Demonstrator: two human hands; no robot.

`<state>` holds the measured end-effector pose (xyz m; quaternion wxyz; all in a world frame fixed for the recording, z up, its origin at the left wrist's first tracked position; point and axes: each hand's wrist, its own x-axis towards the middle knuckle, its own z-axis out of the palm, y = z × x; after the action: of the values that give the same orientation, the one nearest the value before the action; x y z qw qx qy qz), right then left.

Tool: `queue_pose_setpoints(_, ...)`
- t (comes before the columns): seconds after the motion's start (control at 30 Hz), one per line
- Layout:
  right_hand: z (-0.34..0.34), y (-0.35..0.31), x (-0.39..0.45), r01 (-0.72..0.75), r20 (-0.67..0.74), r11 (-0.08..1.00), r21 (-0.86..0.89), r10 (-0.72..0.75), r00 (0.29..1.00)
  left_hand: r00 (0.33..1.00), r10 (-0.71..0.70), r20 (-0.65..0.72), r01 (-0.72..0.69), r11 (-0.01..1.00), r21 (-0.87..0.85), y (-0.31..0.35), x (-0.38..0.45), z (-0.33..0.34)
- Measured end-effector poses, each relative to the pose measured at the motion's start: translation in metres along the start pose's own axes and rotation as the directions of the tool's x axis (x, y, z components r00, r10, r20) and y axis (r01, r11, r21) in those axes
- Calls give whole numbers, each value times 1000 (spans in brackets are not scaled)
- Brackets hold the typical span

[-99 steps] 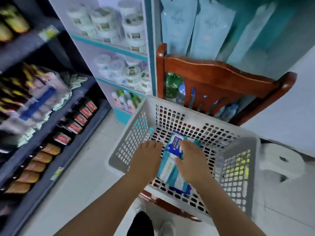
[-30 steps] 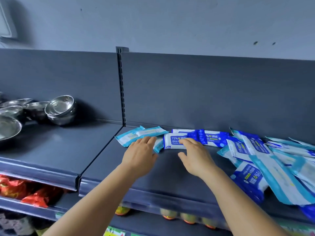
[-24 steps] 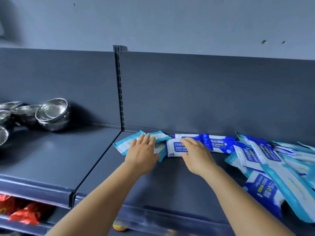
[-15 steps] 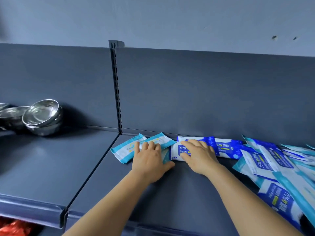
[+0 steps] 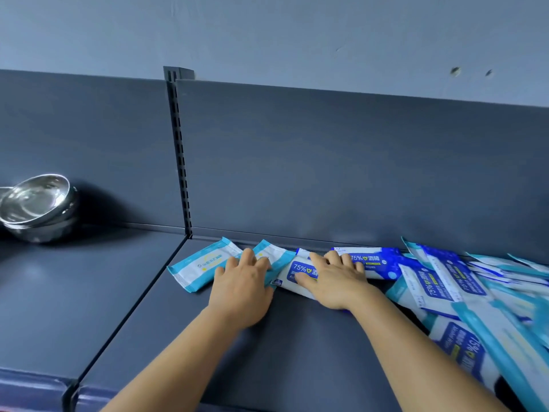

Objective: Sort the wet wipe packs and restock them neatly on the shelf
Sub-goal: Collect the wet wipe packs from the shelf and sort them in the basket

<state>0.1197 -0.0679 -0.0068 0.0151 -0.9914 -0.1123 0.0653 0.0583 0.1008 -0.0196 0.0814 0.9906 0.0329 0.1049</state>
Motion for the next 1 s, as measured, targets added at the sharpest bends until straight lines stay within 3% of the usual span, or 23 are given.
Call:
queue_pose_setpoints(0.13, -6, 1, -23, -5, 49, 999, -53, 7, 999, 1000, 14, 1, -14, 999, -46, 2, -17, -8)
queue_pose_setpoints(0.23, -9, 5, -35, -22, 69, 999, 31, 20, 997, 997, -73, 9, 74, 984, -163, -1, -24, -11)
queue_pose_setpoints(0.33, -10, 6, -43, -42, 100, 992, 118, 30, 995, 976, -197, 91, 205, 976, -77, -2, -28, -8)
queue_pose_setpoints(0.43, -14, 6, -51, -78, 48, 990, 116, 73, 996, 969, -228, 99, 236, 969, -73, 5, -33, -10)
queue_pose_setpoints(0.63, -18, 13, -73, -78, -1, 934, 348, 84, 996, 921, -333, 202, 383, 870, -310, 20, -52, -29)
queue_pose_setpoints(0.77, -13, 19, -88, -9, -123, 862, 507, 83, 989, 934, -342, 103, 348, 806, -478, 26, -70, -34)
queue_pose_setpoints(0.83, -11, 19, -97, 39, -216, 818, 574, 106, 971, 933, -355, 55, 311, 723, -616, 30, -79, -35)
queue_pose_setpoints(1.0, -5, 14, -122, 153, -332, 635, 757, 173, 927, 932, -363, -12, 215, 578, -787, 43, -97, -37)
